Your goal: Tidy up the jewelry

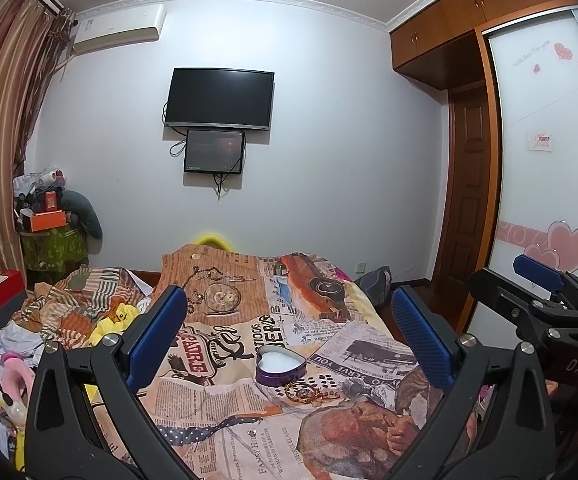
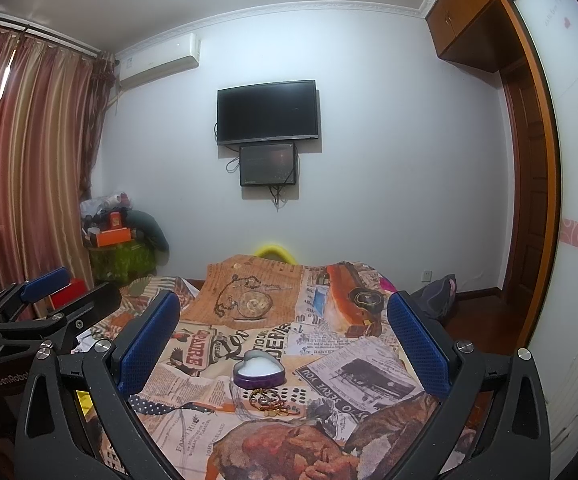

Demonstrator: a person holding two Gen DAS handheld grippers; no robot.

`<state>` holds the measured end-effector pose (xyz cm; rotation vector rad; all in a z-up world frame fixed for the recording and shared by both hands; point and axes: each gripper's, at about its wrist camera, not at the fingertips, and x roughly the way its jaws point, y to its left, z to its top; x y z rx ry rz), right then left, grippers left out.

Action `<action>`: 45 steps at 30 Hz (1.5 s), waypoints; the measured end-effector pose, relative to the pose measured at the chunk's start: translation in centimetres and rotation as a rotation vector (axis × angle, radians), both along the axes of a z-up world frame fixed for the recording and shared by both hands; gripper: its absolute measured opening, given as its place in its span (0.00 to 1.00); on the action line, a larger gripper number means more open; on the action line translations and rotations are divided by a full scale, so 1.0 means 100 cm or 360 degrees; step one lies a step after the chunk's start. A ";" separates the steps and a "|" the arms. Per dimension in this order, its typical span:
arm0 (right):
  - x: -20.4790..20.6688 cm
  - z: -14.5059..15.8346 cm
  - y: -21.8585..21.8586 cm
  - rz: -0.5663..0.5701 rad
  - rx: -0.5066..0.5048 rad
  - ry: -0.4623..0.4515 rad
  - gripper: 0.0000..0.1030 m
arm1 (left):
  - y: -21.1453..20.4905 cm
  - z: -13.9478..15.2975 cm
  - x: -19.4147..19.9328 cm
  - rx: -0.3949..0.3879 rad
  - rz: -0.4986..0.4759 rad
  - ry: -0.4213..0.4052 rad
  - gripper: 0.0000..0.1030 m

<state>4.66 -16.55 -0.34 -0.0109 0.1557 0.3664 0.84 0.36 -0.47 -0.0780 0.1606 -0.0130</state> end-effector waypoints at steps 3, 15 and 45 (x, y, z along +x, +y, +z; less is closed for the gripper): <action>-0.001 0.000 0.000 -0.0002 -0.0001 0.0001 1.00 | 0.000 0.000 0.001 -0.0002 -0.0003 0.0001 1.00; 0.002 -0.001 -0.001 -0.0002 0.0000 0.0003 1.00 | 0.000 -0.001 0.000 -0.0002 -0.0003 0.0006 1.00; 0.004 -0.012 0.003 -0.0002 0.0003 0.0020 1.00 | 0.001 -0.006 0.004 -0.0021 -0.0004 0.0029 1.00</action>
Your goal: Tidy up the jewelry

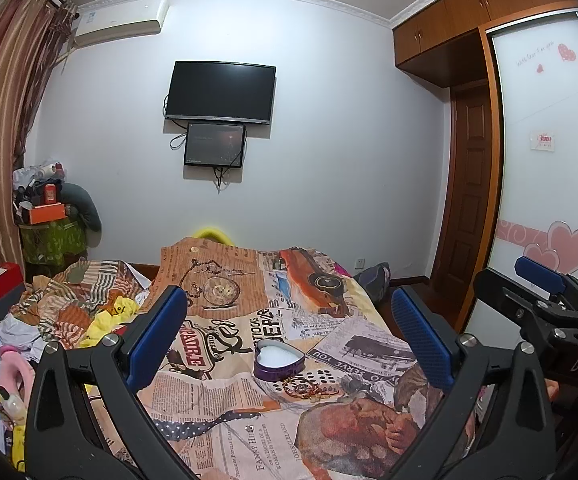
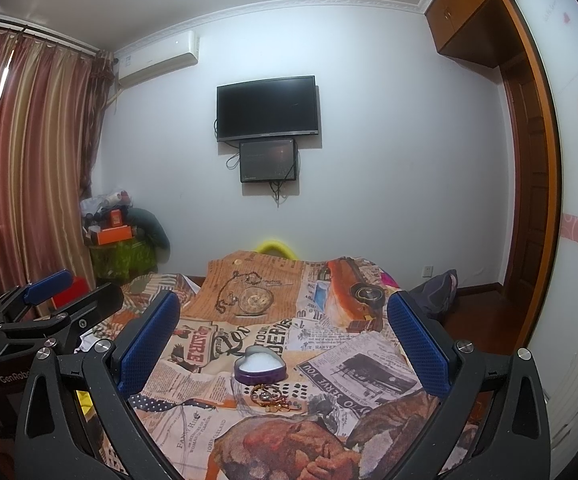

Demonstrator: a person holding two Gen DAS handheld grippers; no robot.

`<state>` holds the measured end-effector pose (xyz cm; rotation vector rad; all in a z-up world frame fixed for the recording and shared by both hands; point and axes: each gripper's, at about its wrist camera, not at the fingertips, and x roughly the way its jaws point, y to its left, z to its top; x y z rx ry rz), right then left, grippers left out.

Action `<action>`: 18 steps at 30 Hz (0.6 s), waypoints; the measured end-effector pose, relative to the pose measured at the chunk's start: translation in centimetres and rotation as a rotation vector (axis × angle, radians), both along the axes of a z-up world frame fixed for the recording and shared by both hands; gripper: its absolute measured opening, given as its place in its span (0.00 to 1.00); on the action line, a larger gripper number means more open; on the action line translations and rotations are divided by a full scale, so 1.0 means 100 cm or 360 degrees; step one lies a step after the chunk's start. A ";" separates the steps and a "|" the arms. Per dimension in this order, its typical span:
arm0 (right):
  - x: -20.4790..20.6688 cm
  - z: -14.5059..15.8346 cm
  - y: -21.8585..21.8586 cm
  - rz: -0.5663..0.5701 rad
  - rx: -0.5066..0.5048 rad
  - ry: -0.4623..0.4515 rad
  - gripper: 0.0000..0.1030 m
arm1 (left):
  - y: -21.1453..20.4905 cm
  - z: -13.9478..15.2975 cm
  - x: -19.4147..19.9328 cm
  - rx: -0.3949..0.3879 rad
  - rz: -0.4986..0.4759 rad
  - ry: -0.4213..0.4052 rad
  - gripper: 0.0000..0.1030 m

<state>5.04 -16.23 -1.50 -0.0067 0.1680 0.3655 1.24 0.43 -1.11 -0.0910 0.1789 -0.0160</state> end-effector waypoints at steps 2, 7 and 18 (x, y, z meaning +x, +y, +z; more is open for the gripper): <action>0.000 -0.001 0.001 0.0002 0.0000 0.0002 1.00 | 0.000 -0.001 0.000 -0.0002 -0.0002 0.0002 1.00; 0.001 -0.003 0.003 0.0003 -0.0005 0.0011 1.00 | 0.003 -0.003 0.004 -0.0019 -0.0002 0.0019 1.00; 0.032 -0.022 0.010 -0.0015 -0.0067 0.0164 1.00 | 0.021 -0.034 0.044 -0.0031 0.0081 0.0205 1.00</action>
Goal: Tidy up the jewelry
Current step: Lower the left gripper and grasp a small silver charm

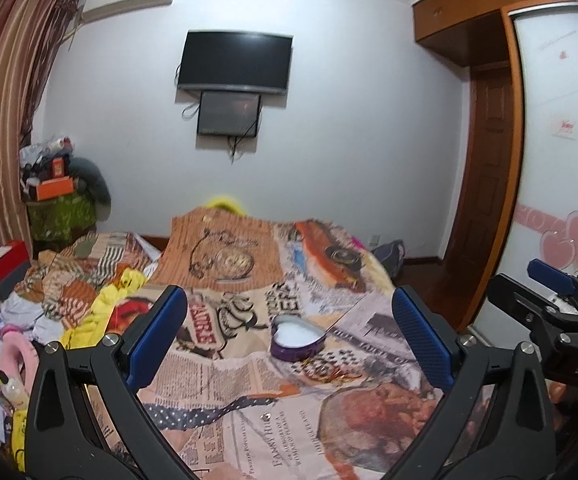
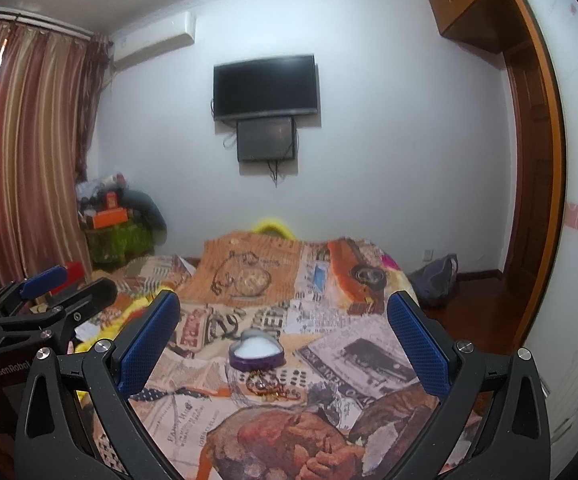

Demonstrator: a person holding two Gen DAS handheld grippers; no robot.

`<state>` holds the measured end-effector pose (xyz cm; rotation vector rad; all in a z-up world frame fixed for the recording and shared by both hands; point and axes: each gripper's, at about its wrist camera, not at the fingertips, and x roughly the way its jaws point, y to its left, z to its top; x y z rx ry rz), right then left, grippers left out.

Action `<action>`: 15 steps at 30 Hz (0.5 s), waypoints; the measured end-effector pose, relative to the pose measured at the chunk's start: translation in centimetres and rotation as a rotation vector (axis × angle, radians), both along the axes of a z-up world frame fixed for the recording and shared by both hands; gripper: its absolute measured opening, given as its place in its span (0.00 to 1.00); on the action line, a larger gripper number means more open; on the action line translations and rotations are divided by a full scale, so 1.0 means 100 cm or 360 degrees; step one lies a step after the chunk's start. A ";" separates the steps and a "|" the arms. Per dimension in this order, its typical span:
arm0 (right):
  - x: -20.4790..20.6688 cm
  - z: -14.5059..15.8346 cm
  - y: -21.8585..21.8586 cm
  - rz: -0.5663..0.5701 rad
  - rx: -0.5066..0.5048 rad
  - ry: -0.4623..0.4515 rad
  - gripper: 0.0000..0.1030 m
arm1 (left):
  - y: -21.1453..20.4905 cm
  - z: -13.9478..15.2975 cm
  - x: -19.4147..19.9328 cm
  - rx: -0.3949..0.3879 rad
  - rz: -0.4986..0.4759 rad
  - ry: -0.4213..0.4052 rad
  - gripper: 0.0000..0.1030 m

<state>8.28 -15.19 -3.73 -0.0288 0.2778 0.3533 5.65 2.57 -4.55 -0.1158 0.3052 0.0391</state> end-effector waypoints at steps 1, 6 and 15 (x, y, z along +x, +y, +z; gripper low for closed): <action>0.004 -0.004 0.001 -0.0007 -0.0009 0.0022 1.00 | 0.002 -0.004 0.004 -0.0004 0.0009 0.0023 1.00; 0.025 -0.024 0.002 -0.0033 -0.0057 0.0140 1.00 | 0.015 -0.033 0.033 -0.0025 0.0050 0.0173 1.00; 0.066 -0.064 0.001 -0.0062 -0.0132 0.0391 1.00 | 0.034 -0.096 0.087 -0.0093 0.0107 0.0514 0.83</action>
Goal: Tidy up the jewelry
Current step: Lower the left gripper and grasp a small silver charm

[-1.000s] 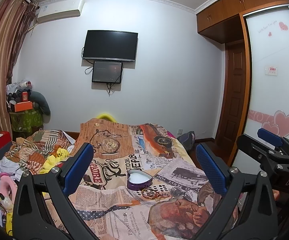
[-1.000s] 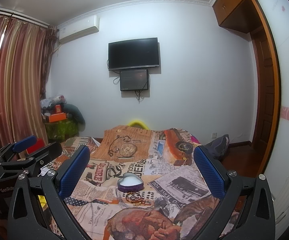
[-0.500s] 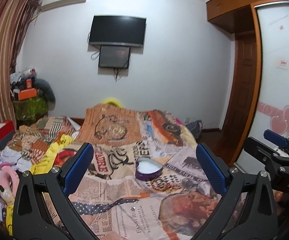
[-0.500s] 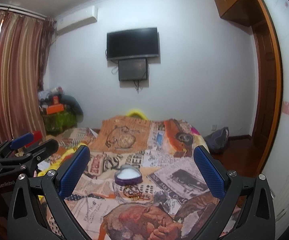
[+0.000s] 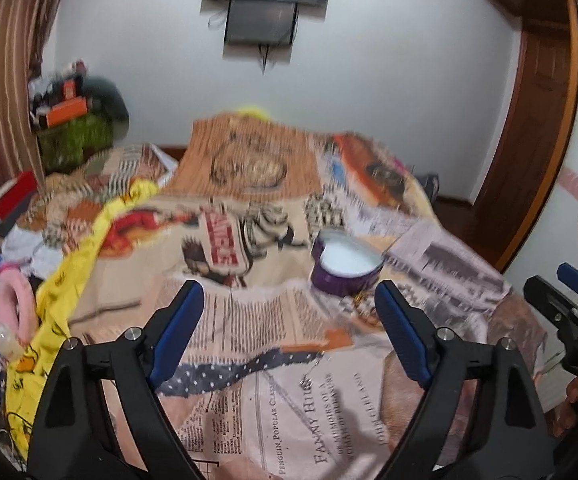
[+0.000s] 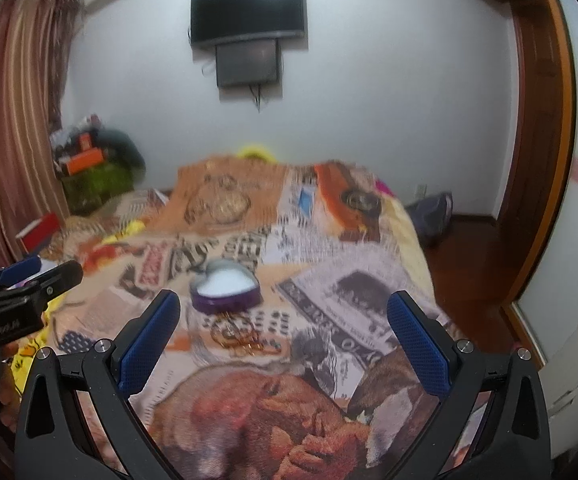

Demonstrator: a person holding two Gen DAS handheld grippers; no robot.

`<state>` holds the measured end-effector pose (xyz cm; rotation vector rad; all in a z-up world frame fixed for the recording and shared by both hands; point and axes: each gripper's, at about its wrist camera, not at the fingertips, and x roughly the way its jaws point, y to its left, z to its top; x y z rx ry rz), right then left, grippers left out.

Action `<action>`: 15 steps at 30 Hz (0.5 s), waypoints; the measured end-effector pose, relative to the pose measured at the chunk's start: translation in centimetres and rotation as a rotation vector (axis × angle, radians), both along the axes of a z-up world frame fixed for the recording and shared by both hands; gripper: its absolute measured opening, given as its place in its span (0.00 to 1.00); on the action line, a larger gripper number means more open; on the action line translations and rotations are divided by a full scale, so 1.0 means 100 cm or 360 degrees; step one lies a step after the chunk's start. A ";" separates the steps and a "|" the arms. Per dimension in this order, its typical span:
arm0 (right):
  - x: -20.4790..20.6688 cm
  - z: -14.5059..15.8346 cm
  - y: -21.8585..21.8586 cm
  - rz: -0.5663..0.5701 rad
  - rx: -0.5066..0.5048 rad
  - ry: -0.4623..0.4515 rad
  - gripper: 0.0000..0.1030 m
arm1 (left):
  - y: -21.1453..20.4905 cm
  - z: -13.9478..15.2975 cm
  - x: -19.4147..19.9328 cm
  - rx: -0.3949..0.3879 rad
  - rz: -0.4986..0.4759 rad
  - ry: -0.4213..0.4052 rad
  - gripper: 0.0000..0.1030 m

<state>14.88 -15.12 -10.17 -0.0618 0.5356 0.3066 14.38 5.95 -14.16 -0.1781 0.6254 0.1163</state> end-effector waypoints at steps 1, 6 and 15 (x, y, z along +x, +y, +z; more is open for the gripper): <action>0.004 -0.004 0.000 0.0001 -0.0004 0.0018 1.00 | 0.001 -0.006 0.003 -0.0004 -0.0006 0.0028 0.80; 0.019 -0.025 0.003 0.0052 -0.0024 0.0116 0.89 | 0.003 -0.039 0.020 -0.0057 -0.0075 0.0197 0.68; 0.042 -0.055 0.014 0.0171 -0.0016 0.0293 0.62 | -0.006 -0.069 0.022 -0.0085 -0.0210 0.0367 0.47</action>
